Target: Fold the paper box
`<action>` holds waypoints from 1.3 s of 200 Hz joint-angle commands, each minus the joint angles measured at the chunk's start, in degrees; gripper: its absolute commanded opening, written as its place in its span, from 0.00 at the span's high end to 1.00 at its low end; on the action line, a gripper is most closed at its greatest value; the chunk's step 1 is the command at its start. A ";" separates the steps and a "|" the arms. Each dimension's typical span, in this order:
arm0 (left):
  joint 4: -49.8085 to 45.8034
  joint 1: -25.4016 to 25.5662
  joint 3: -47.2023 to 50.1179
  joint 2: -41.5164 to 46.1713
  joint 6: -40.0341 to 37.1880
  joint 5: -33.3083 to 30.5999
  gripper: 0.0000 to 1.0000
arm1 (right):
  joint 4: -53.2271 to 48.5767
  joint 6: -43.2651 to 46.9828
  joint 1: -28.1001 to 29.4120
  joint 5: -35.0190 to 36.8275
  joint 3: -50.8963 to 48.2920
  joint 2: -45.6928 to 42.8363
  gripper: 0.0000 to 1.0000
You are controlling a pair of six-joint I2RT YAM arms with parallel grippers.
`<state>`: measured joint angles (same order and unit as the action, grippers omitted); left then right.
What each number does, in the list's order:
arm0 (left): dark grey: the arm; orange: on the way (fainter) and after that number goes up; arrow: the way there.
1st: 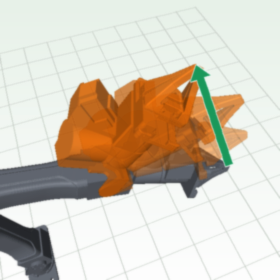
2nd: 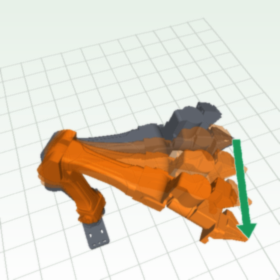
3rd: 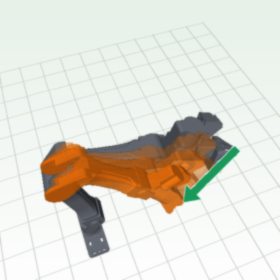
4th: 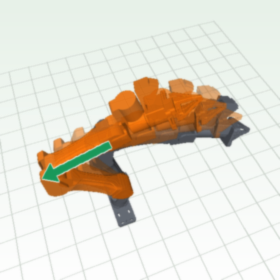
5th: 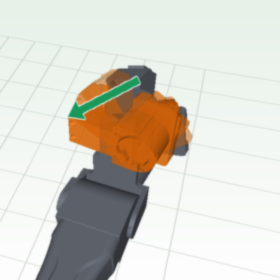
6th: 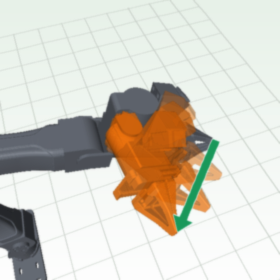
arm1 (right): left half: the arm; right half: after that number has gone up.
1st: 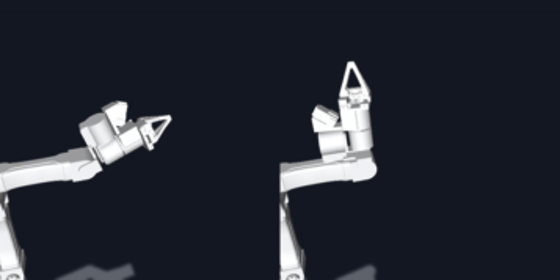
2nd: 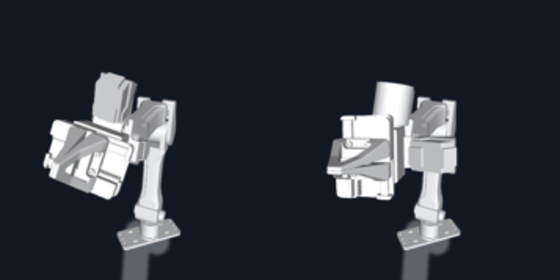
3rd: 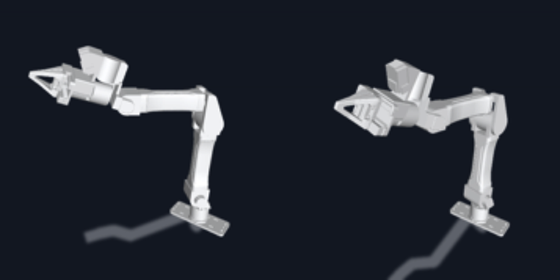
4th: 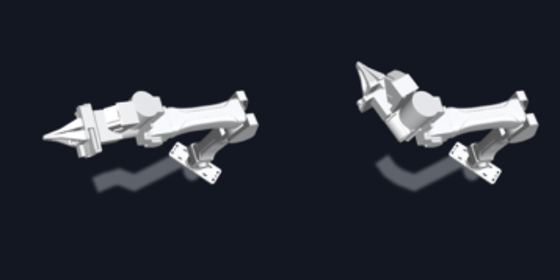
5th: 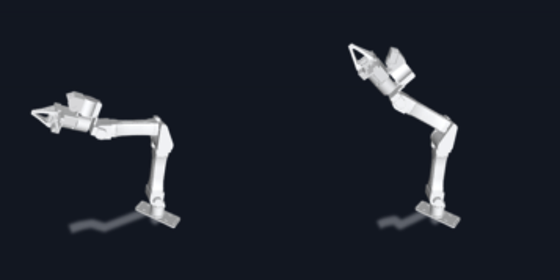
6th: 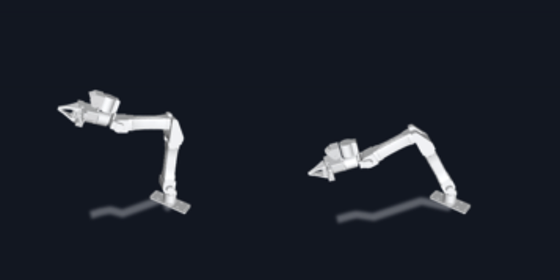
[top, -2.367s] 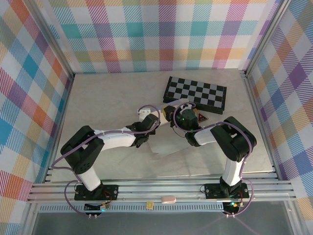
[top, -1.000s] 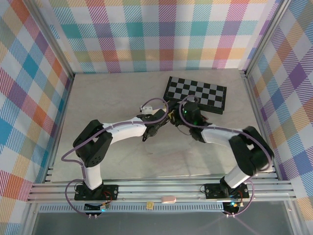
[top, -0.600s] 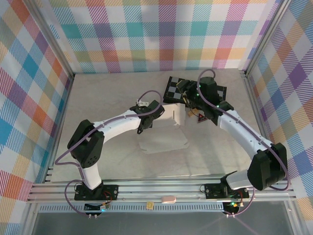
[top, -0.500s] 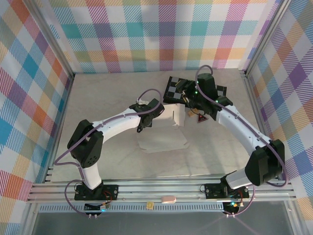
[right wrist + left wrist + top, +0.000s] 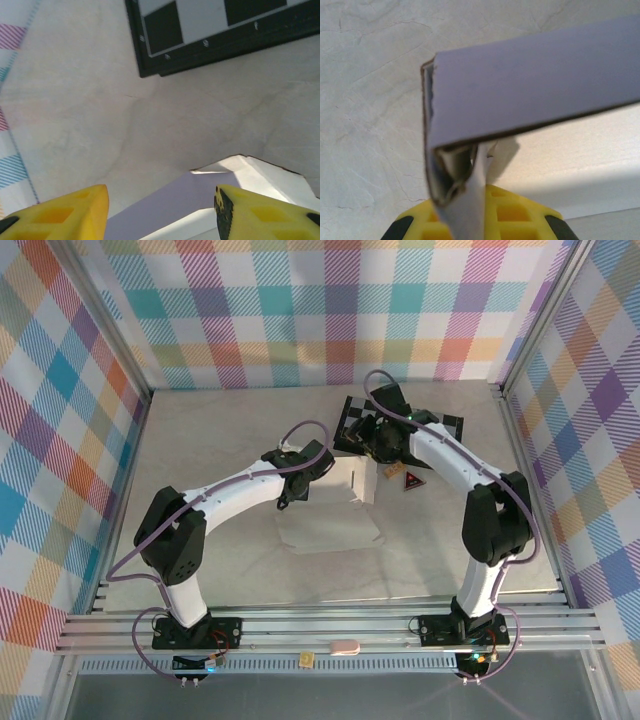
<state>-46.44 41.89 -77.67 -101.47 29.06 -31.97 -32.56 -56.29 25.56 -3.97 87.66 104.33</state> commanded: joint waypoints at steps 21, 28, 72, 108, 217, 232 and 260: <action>-1.49 -0.43 0.49 0.99 -0.95 0.31 1.00 | -2.49 2.86 -0.08 -2.72 0.09 1.73 0.43; -1.34 -0.44 0.54 0.93 -1.08 0.17 1.00 | -2.11 2.77 -0.10 -3.45 -0.09 2.07 0.43; -0.94 -0.41 0.51 0.81 -1.63 0.07 1.00 | -0.26 0.94 -0.07 -6.04 -0.67 3.26 0.45; -0.50 -0.46 0.89 1.09 -1.69 0.18 1.00 | 2.04 -0.76 -0.08 -6.97 -1.26 3.11 0.58; 0.60 -0.41 2.51 2.26 -1.78 -0.11 1.00 | 7.33 -2.60 -0.16 -2.92 -8.32 -5.47 0.55; 1.01 -0.43 3.13 2.59 -1.75 -0.21 1.00 | 9.19 -1.24 -0.17 -1.26 -13.29 -10.13 0.48; 2.17 -0.49 4.10 2.95 -1.85 -0.29 1.00 | 11.73 0.75 0.09 -1.19 -23.83 -17.29 0.46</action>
<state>-44.16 41.85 -75.00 -100.57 28.82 -31.97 -23.62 -58.43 25.45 -6.59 69.52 91.96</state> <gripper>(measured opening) 0.066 0.538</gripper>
